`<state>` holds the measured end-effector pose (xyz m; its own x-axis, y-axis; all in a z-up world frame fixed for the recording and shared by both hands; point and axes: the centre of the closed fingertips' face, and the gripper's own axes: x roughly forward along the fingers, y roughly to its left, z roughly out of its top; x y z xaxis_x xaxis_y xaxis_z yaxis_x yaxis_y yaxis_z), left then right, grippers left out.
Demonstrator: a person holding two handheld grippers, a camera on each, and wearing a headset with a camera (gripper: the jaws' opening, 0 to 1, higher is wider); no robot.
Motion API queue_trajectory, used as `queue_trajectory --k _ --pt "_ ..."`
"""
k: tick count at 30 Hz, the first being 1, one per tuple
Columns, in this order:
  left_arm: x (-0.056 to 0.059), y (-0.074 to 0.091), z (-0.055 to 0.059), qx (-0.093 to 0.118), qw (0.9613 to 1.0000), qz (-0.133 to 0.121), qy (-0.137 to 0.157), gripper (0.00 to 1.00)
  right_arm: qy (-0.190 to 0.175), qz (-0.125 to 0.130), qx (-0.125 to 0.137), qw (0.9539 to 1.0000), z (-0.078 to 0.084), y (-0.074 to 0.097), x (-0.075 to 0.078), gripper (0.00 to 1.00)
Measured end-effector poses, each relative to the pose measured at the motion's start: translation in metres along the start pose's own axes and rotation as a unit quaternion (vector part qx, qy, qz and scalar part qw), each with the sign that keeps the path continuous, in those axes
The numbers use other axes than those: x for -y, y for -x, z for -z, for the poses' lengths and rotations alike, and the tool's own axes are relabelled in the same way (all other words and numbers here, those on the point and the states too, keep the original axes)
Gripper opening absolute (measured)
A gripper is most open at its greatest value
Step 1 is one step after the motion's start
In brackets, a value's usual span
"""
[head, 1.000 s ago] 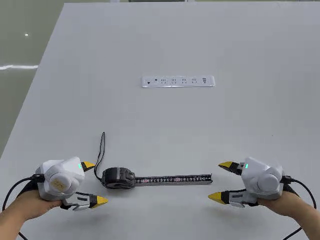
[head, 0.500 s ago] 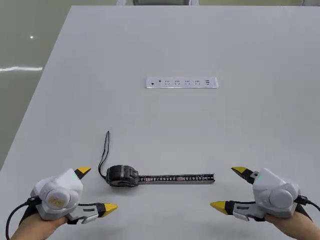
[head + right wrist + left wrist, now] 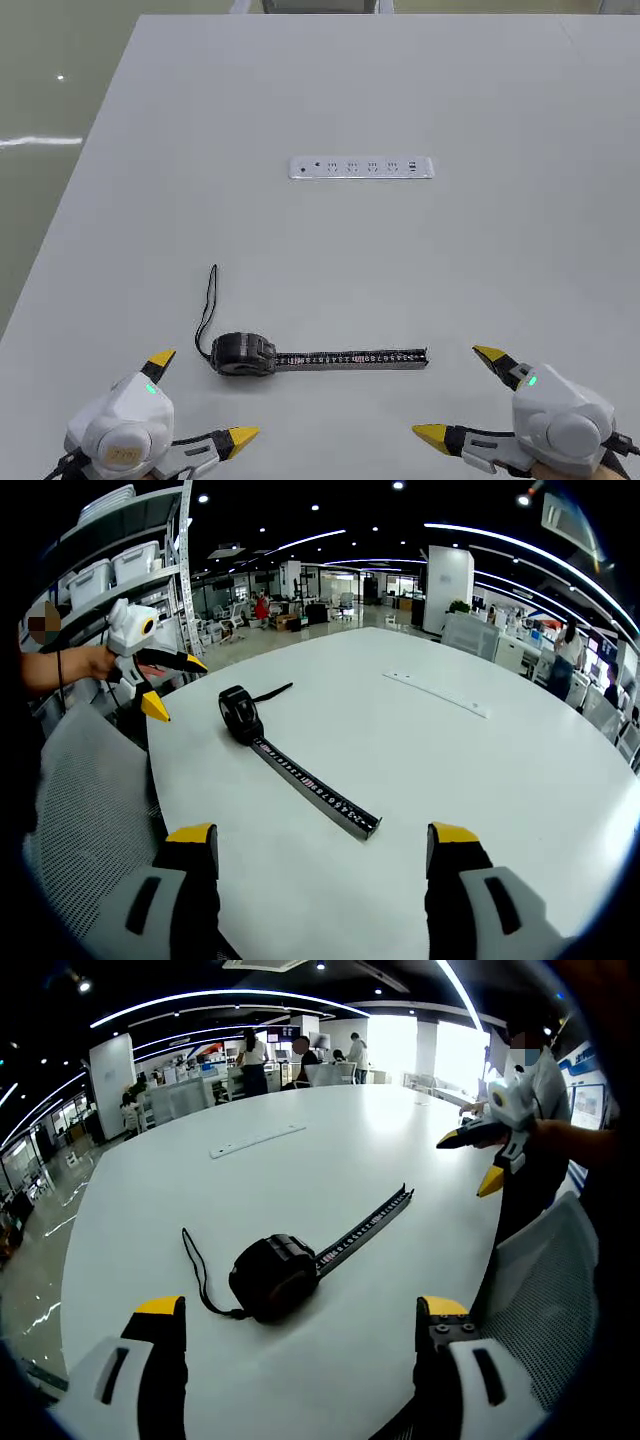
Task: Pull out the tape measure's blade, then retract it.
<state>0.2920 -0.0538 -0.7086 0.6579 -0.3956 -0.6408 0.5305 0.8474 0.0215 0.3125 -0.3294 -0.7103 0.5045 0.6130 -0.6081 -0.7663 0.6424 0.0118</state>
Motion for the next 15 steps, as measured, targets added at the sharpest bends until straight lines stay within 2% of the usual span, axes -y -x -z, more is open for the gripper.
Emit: queue_trajectory --k 6,11,15 --pt "0.009 0.004 -0.003 0.008 0.9998 -0.010 0.017 0.99 -0.029 0.031 0.015 0.9990 -0.002 0.008 0.003 0.95" --pt "0.010 0.005 -0.002 0.008 0.9991 -0.021 0.036 0.99 -0.047 0.053 0.023 0.9973 -0.004 0.013 0.003 1.00" --pt "0.010 0.007 -0.003 0.016 0.9976 -0.037 0.056 0.99 -0.057 0.061 0.023 0.9963 -0.003 0.016 0.000 1.00"
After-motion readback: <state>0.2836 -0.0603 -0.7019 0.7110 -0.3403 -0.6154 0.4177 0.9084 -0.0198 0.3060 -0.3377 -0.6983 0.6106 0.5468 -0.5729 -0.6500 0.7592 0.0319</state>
